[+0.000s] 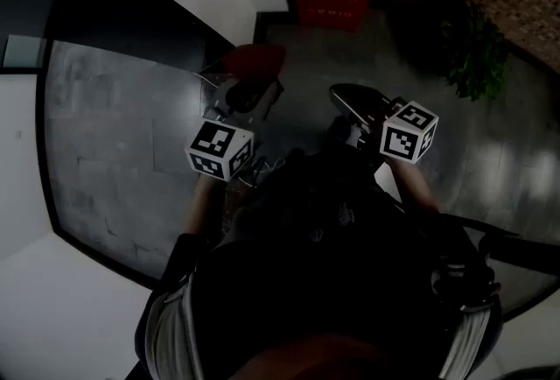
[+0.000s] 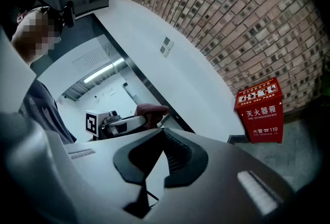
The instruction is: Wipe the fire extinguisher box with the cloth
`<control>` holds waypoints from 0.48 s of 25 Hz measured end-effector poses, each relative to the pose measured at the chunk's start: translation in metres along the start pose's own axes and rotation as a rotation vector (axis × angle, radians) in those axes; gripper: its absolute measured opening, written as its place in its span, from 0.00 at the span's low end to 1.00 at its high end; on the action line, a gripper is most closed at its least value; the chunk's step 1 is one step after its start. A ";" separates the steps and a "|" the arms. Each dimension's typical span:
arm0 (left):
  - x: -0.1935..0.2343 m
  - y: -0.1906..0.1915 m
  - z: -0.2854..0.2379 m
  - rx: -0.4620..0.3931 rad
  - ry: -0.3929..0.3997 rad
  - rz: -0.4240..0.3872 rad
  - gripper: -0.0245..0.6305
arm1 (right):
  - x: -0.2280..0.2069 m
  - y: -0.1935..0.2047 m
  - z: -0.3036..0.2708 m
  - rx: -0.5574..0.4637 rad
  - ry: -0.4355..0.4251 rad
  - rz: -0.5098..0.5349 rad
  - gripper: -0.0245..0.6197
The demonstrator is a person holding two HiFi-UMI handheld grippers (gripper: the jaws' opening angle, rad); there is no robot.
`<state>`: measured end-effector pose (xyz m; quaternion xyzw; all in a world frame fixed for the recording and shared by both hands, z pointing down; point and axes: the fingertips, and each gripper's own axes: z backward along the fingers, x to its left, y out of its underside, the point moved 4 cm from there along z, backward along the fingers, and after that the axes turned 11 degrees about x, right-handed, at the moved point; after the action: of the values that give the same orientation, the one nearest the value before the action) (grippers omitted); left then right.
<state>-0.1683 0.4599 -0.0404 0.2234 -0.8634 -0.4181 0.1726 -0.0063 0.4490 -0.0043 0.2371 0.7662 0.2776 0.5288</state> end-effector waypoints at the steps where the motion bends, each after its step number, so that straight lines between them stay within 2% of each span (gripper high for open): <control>1: -0.004 -0.011 -0.012 0.002 -0.006 -0.006 0.19 | -0.010 -0.008 0.008 0.005 -0.010 0.002 0.04; 5: -0.017 -0.046 -0.055 0.011 -0.042 -0.026 0.19 | -0.048 -0.037 0.035 0.027 -0.052 0.003 0.04; 12: -0.011 -0.072 -0.105 0.036 -0.068 -0.032 0.19 | -0.083 -0.085 0.050 0.017 -0.080 0.044 0.04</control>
<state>-0.0911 0.3581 -0.0377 0.2261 -0.8724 -0.4127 0.1324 0.0619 0.3416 -0.0198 0.2695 0.7415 0.2729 0.5506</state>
